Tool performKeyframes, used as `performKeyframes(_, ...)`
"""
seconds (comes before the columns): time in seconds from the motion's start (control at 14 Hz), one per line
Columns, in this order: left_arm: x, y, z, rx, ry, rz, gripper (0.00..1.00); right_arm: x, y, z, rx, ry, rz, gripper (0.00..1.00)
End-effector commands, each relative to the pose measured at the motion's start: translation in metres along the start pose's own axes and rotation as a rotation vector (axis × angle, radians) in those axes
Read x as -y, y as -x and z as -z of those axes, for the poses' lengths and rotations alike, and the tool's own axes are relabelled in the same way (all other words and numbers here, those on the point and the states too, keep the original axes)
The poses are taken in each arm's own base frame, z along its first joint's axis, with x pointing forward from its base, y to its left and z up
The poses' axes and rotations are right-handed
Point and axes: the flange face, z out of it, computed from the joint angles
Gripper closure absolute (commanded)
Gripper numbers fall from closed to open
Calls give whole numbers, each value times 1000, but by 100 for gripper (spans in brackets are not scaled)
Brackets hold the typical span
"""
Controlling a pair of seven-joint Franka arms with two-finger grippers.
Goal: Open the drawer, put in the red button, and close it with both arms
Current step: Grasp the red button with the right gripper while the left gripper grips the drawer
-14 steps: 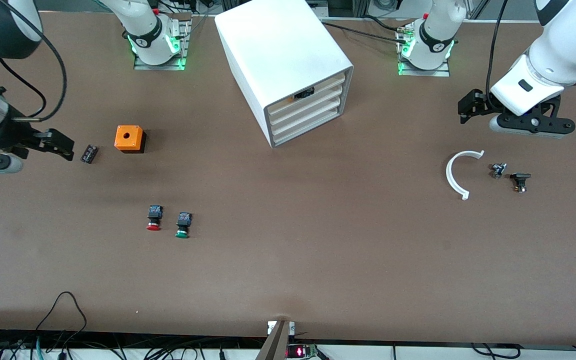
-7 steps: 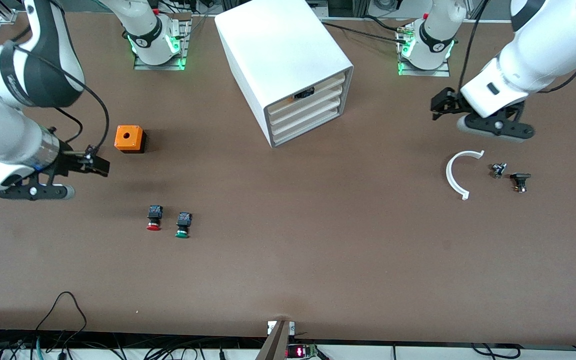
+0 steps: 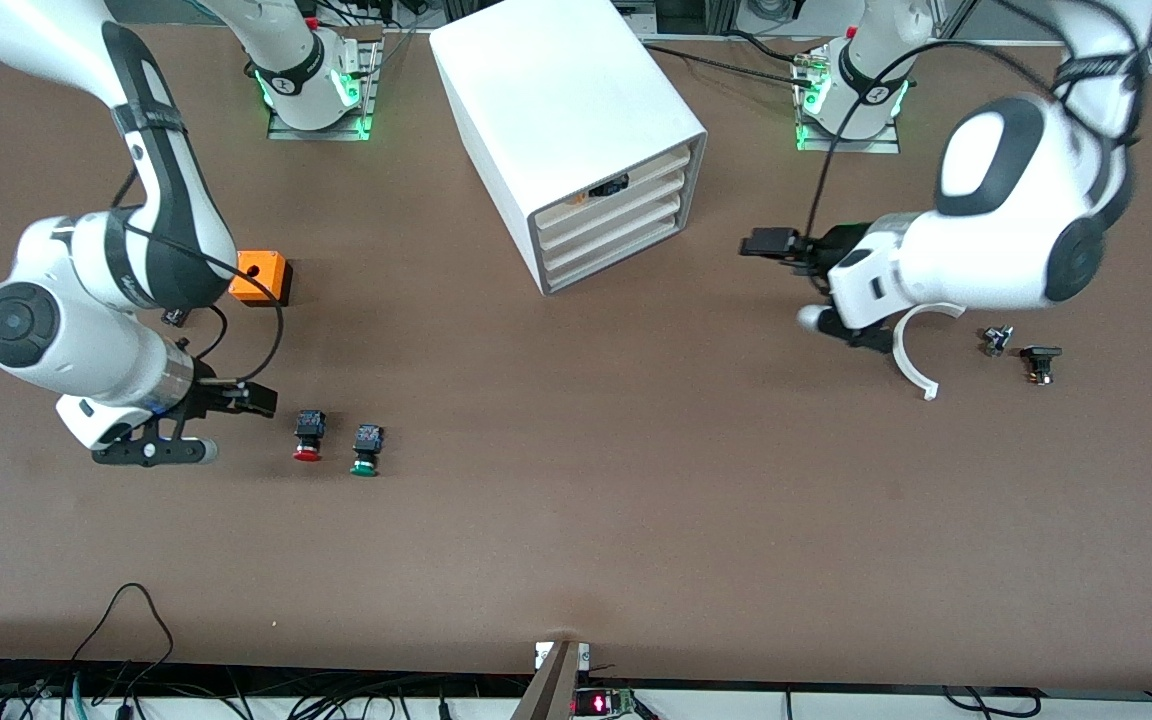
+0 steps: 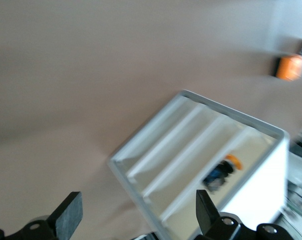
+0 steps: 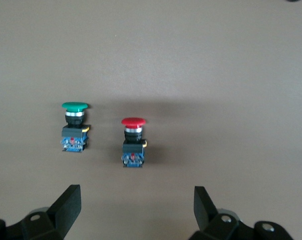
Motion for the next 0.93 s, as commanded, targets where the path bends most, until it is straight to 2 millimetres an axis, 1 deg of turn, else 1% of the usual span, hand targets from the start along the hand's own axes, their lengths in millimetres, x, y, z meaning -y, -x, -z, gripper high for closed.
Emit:
performKeyframes(0.0, 9, -34, -49, 45, 168, -107, 0, 5, -3, -35, -20, -18, -14, 0)
performKeyframes(0.14, 14, -38, -81, 51, 263, -152, 1, 6, -2, -60, -33, -22, -14, 0)
performKeyframes(0.29, 30, -33, -112, 6, 370, -208, 2, 8, -1, -91, -34, -29, -15, 0)
performKeyframes(0.36, 41, -28, -131, -22, 424, -227, 2, 11, 1, -104, -38, -34, -10, 0)
performKeyframes(0.43, 45, -20, -153, -45, 480, -258, 4, 12, 2, -117, -40, -36, -10, 0)
performKeyframes(0.5, 54, -12, -172, -58, 524, -278, 5, 12, 3, -128, -34, -36, -10, 0)
performKeyframes(0.57, 58, -6, -183, -66, 550, -296, 7, 12, 4, -135, -26, -36, -10, 0)
performKeyframes(0.64, 65, 1, -195, -64, 556, -312, 8, 12, 6, -138, -20, -35, -10, 0)
performKeyframes(0.79, 76, 12, -211, -81, 583, -358, 10, 12, 11, -148, 0, -34, -11, 0)
performKeyframes(0.86, 79, 19, -224, -96, 616, -365, 14, 11, 14, -154, 12, -33, -13, 0)
